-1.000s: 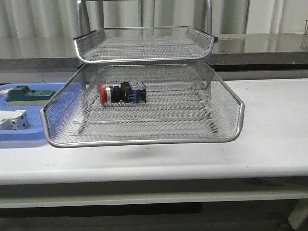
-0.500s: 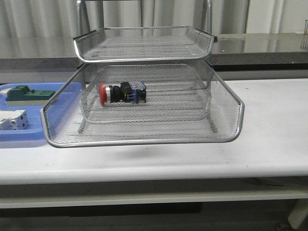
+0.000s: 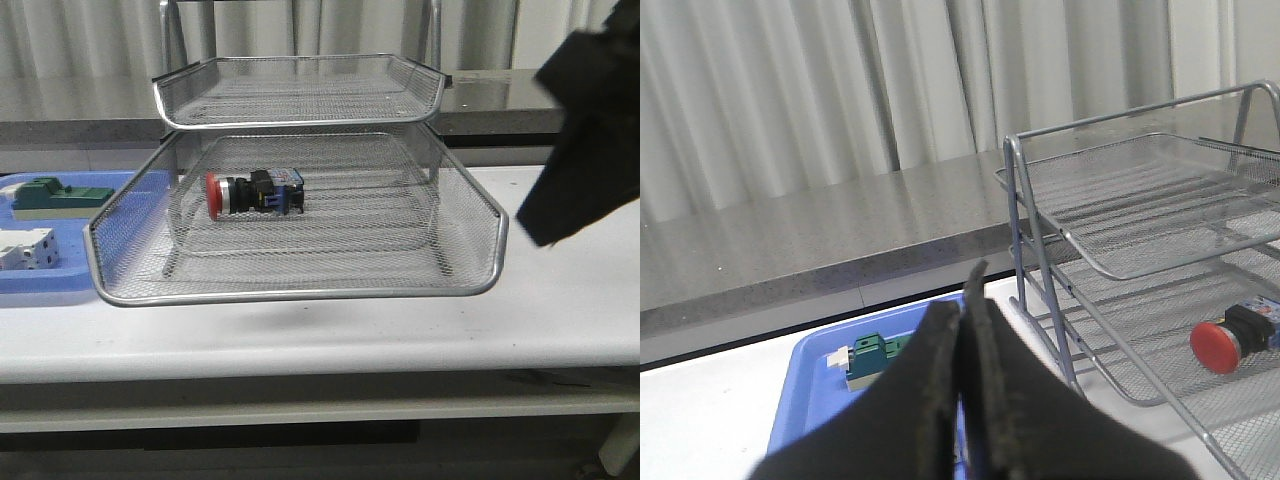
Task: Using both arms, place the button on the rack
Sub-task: 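Push the middle tray back into the rack with the right gripper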
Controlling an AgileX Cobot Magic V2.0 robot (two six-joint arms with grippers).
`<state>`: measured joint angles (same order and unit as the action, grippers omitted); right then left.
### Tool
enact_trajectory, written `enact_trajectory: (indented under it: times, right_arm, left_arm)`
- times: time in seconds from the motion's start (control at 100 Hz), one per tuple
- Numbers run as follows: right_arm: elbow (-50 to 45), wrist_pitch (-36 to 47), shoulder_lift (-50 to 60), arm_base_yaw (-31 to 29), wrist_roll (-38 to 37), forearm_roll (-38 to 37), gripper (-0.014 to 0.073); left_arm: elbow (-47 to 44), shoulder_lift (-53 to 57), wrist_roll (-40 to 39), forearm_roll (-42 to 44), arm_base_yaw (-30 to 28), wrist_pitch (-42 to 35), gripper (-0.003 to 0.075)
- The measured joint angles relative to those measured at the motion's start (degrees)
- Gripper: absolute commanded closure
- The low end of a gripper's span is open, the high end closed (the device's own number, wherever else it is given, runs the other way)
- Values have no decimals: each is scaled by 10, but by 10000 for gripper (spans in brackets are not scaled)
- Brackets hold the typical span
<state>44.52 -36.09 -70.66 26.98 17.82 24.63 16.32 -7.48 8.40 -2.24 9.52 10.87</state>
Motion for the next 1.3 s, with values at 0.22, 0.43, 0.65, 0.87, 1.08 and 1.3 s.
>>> enact_trajectory:
  times: [0.22,0.43,0.65,0.87,1.08,1.3]
  right_arm:
    - [0,65,-108,97,0,2,661]
    - [1,128,-171,153,0,2,661]
    - [24,175,-221,158,1,-15,661]
    - [68,167,-269,164,1,-38,661]
    - [131,155,-312,149,2,-66,661]
    - [198,182,-353,90,3,-98,661]
  left_arm:
    - [0,0,0,0,0,0,741]
    - [0,0,0,0,0,0,741]
    - [0,0,0,-1,0,0,741]
    - [0,0,0,-1,0,0,741]
    - [0,0,0,-1,0,0,741]
    - [0,0,-1,-1,0,0,741]
